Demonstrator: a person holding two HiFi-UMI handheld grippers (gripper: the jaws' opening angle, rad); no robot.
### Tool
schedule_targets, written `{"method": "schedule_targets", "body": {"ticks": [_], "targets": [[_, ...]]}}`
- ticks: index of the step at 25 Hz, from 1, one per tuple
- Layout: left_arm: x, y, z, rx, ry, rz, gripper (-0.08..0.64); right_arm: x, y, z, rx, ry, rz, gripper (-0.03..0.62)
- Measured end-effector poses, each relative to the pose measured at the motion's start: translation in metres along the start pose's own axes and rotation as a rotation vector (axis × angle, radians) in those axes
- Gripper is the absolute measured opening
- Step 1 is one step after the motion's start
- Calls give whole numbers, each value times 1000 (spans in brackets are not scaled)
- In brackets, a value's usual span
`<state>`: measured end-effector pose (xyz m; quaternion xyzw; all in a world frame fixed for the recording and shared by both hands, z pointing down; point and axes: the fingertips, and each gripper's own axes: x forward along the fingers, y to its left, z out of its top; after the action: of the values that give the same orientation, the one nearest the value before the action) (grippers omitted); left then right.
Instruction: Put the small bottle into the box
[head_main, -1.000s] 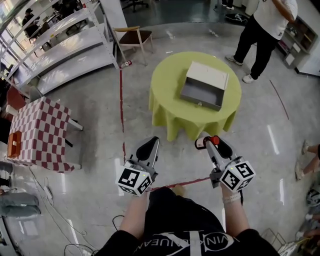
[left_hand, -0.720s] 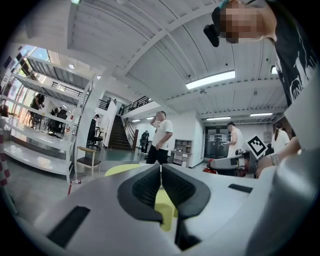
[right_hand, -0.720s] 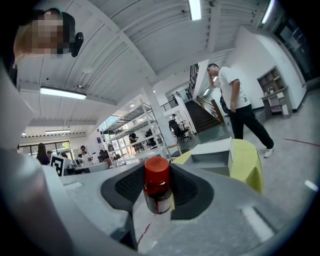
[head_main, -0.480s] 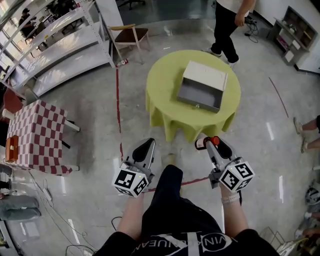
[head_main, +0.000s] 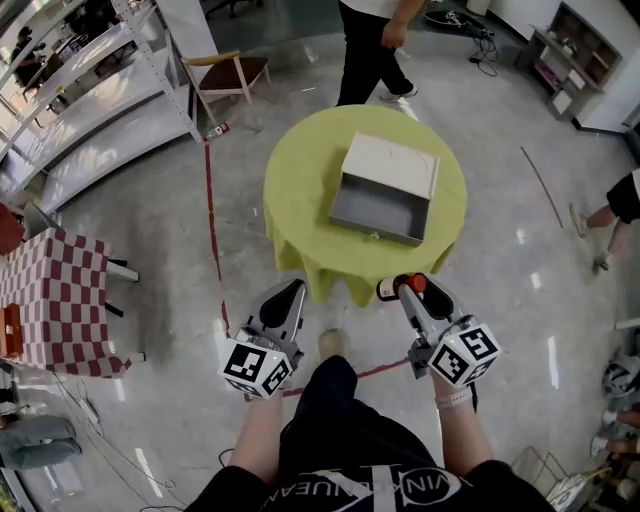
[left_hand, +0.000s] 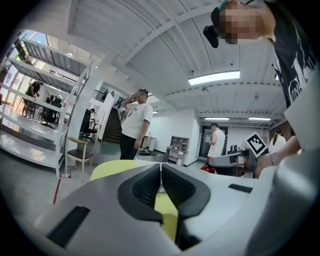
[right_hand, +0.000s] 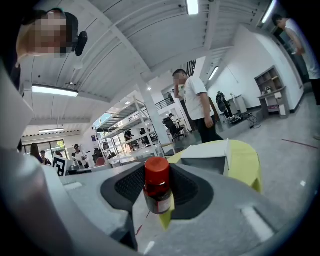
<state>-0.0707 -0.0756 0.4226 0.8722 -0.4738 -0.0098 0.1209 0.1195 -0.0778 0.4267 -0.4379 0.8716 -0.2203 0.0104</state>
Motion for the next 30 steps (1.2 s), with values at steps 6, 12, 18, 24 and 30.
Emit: {"method": "schedule_targets", "body": {"ticks": [6, 12, 18, 24, 30], "targets": [[42, 15, -8, -11, 18, -34, 14, 25, -21, 5, 1, 19, -7, 147], [82, 27, -11, -12, 51, -83, 14, 53, -39, 9, 14, 42, -21, 147], [114, 38, -15, 6, 78, -127, 14, 80, -55, 11, 24, 53, -30, 147], [133, 51, -21, -1, 103, -149, 14, 102, -68, 17, 35, 42, -47, 147], [146, 54, -29, -23, 110, -151, 14, 121, -74, 24, 35, 50, -31, 147]]}}
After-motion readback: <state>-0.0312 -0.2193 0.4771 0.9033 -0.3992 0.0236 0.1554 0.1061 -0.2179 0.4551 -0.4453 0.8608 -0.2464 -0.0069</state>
